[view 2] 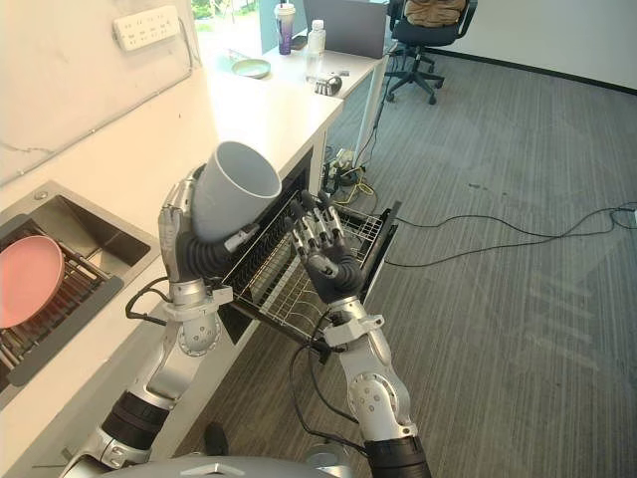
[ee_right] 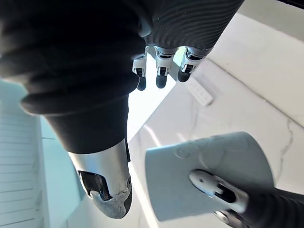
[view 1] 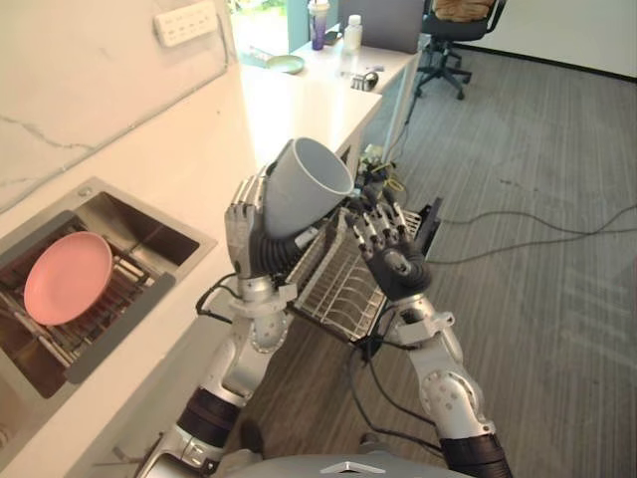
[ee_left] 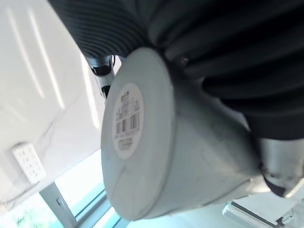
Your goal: Walk over to the sink, pick up the cup, carry it to the dishwasher, place the cup inside the dishwasher, then close the dishwasher door
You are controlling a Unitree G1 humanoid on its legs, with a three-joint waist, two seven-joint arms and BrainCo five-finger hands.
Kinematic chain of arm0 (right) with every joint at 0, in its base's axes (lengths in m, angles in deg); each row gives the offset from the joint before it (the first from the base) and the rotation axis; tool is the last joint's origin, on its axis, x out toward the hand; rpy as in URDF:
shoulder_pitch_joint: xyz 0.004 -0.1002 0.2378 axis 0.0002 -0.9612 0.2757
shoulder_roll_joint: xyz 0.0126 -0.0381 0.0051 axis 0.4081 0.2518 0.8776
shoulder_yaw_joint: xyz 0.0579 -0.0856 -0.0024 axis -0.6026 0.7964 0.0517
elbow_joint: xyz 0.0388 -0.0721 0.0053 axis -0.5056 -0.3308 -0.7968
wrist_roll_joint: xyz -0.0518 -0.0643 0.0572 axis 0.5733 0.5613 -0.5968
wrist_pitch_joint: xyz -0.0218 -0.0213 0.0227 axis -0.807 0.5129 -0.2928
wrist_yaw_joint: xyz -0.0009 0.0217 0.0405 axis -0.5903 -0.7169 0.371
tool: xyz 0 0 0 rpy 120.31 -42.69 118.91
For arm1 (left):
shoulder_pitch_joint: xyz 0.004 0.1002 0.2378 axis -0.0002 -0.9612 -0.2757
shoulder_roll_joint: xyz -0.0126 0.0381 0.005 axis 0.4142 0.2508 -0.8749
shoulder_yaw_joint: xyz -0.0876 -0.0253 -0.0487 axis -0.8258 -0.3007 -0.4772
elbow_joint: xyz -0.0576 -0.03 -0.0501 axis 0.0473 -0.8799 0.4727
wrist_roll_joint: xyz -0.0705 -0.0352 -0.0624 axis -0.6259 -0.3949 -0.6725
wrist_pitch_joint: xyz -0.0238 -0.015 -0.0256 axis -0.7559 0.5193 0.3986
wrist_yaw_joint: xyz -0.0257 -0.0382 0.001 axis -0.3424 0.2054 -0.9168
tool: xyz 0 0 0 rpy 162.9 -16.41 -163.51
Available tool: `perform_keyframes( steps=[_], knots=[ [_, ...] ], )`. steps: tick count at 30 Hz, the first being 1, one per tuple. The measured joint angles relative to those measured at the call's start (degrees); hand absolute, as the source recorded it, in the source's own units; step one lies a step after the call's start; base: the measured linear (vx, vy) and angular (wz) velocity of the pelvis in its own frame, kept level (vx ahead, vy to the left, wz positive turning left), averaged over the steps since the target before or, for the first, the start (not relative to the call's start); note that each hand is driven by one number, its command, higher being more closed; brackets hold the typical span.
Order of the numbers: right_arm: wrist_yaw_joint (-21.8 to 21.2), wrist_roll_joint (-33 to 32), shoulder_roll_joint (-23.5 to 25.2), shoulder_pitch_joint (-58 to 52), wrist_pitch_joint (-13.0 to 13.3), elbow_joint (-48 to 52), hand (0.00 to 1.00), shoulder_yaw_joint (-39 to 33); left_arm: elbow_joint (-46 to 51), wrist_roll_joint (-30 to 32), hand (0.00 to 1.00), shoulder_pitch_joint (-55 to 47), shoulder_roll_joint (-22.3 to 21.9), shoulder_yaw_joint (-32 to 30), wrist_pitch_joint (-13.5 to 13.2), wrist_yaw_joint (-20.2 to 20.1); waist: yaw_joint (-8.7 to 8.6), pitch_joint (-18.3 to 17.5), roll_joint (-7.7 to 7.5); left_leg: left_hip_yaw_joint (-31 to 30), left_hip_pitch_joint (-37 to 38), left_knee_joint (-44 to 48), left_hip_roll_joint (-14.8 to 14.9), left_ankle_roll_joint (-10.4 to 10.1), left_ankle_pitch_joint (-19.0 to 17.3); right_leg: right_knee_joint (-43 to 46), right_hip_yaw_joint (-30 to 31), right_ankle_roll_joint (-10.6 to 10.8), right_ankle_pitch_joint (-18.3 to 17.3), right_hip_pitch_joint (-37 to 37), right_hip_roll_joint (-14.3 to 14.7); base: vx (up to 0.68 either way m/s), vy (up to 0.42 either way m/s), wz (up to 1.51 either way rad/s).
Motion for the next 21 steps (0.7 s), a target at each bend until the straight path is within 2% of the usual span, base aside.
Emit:
perform_keyframes(
  steps=[5, 7, 12, 16, 18, 21],
  knots=[
    [5.48, -0.36, 0.05, 2.88, 2.81, -0.02, 0.00, 1.56, -0.01, 4.29, 1.00, 0.58, -0.03, 0.61, 0.57, 5.01, 1.12, -0.26, 0.02, -1.21, -0.27, -0.01, -0.04, -0.01, 0.42, 0.05, -1.38, 0.16, 0.04, 0.53, 0.03, 0.00, -0.002, 0.13],
    [7.62, -0.38, 0.42, 4.08, 3.74, -0.02, 0.00, 2.86, 0.00, 4.36, 1.00, 1.30, -0.09, 1.75, 1.96, 7.15, 1.08, -1.00, 0.04, -2.24, -0.97, -0.02, -0.10, 0.09, 0.80, 0.14, -2.44, 0.20, 0.01, 0.51, 0.06, -0.01, 0.003, 0.21],
    [10.23, -0.65, 1.54, 6.13, 4.94, -0.10, 0.00, 4.94, 0.00, 4.35, 1.00, 2.04, -0.15, 2.68, 2.64, 8.28, 2.03, -1.07, 0.06, -3.35, -1.04, -0.04, -0.13, -0.01, 1.10, 0.81, -3.29, 0.16, -0.14, 0.77, 0.11, -0.03, 0.010, 0.12],
    [10.15, -2.38, 1.50, 7.90, 4.78, -0.11, 0.00, 5.99, 0.00, 4.36, 1.00, 2.70, -0.16, 4.81, 3.41, 7.79, 2.44, -1.12, 0.10, -4.18, -1.56, -0.05, -0.15, -0.38, 1.27, 1.06, -4.48, 0.10, -0.11, 0.82, 0.09, -0.05, 0.017, 0.12],
    [9.26, -4.70, 1.53, 8.71, 3.13, -0.11, 0.00, 6.68, 0.00, 4.30, 1.00, 3.10, -0.16, 5.69, 4.59, 6.69, 2.50, -1.29, 0.13, -4.81, -1.93, -0.05, -0.19, -0.50, 1.35, 1.06, -4.70, 0.07, -0.08, 0.66, 0.15, -0.03, 0.010, 0.07],
    [7.09, -6.27, 1.44, 8.84, 1.05, -0.11, 0.00, 7.43, 0.00, 4.26, 1.00, 3.10, -0.15, 6.28, 4.75, 6.25, 2.71, -1.38, 0.17, -5.03, -1.96, -0.05, -0.21, -0.54, 1.39, 1.06, -4.77, -0.04, -0.01, 0.67, 0.17, 0.00, 0.000, 0.00]
  ],
)
